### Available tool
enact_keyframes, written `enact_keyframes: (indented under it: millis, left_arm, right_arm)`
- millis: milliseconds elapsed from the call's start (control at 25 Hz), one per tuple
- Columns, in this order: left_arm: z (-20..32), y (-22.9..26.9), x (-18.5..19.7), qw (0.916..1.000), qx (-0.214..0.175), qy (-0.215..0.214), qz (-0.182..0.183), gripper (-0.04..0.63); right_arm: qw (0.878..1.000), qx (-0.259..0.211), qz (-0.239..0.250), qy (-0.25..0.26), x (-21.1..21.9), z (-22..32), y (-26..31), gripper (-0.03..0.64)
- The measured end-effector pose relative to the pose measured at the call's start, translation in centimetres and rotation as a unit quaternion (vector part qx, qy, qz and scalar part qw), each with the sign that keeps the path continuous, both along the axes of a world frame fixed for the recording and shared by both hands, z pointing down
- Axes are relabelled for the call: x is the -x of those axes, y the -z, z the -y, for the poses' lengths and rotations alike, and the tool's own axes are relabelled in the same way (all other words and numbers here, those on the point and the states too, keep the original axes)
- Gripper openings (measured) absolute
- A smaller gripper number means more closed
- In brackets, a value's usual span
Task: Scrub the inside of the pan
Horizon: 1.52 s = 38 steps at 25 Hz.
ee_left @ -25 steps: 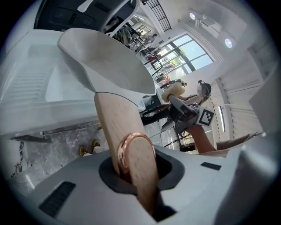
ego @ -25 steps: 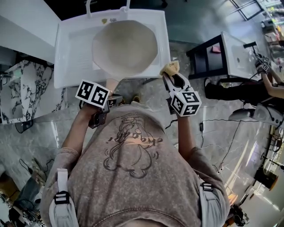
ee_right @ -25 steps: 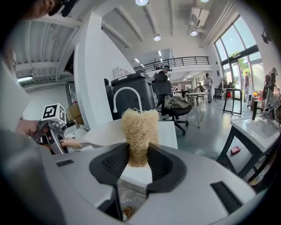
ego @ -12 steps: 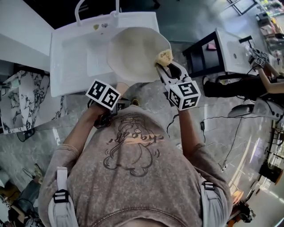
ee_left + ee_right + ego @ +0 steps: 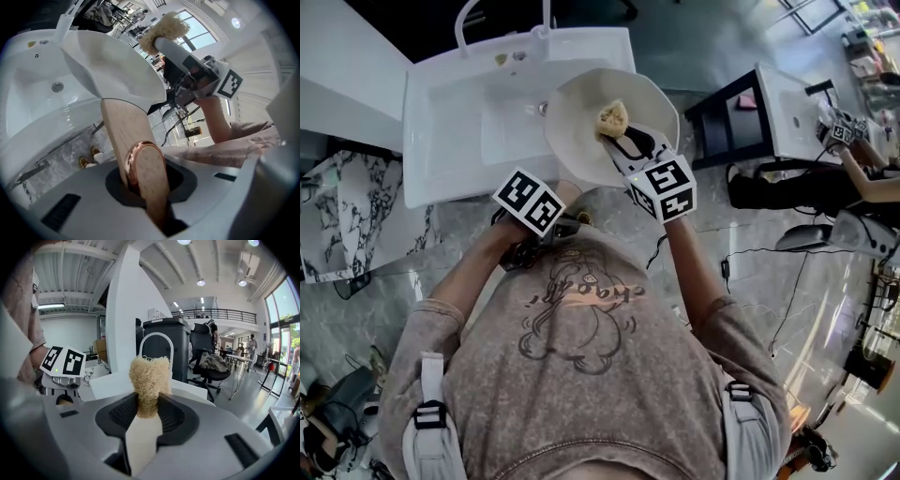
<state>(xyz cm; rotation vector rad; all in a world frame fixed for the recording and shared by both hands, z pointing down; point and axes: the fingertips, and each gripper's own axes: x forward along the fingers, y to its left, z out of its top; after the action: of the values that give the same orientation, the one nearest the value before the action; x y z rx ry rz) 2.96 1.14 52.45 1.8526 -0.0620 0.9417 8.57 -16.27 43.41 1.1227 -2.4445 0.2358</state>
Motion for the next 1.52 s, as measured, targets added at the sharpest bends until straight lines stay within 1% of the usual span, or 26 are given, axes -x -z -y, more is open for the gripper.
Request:
enact_keyframes:
  millis: [200,480,600,840,1120,1240,1360,1520]
  left_arm:
    - [-0.3,-0.8,-0.3,0.9997,0.006,-0.024,-0.001,0.046]
    - [-1.0,-1.5,-0.8,0.9989,0.013,-0.045,-0.003,0.046]
    - [-1.2,-1.8,-0.7,0.9986,0.007,-0.053,0.000,0.048]
    - [-1.3,-2.2,-0.6,0.9984,0.002,-0.056,-0.002,0.048]
    - [-1.8,-2.5,-0.4,0.9977,-0.001,-0.067,-0.007,0.049]
    - [-2.1,-2.7,-0.7,0.9975,0.001,-0.070,-0.014,0.049]
    - [-2.4,-2.7,-1.0,0.9974,0.010,-0.065,-0.029,0.051]
    - [-2.7,-2.9,-0.9,0.9976,0.009,-0.060,-0.033,0.051]
  right_arm:
    - [0.999,0.017,-0.022,0.033,2.1,0.4,-2.2,0.144]
    - [0.996,0.046,-0.049,0.061,3.8,0.2,-5.3,0.144]
    - [0.994,0.056,-0.062,0.071,4.4,-0.1,-6.5,0.144]
    - [0.989,0.067,-0.096,0.090,5.4,0.2,-8.2,0.144]
    - [0.979,0.093,-0.144,0.114,5.4,0.7,-11.4,0.144]
    - [0.973,0.091,-0.168,0.128,5.9,0.5,-12.5,0.144]
    - [0.970,0.082,-0.190,0.128,6.1,0.5,-13.3,0.144]
    - [0.970,0.075,-0.195,0.122,6.4,0.7,-13.6,0.144]
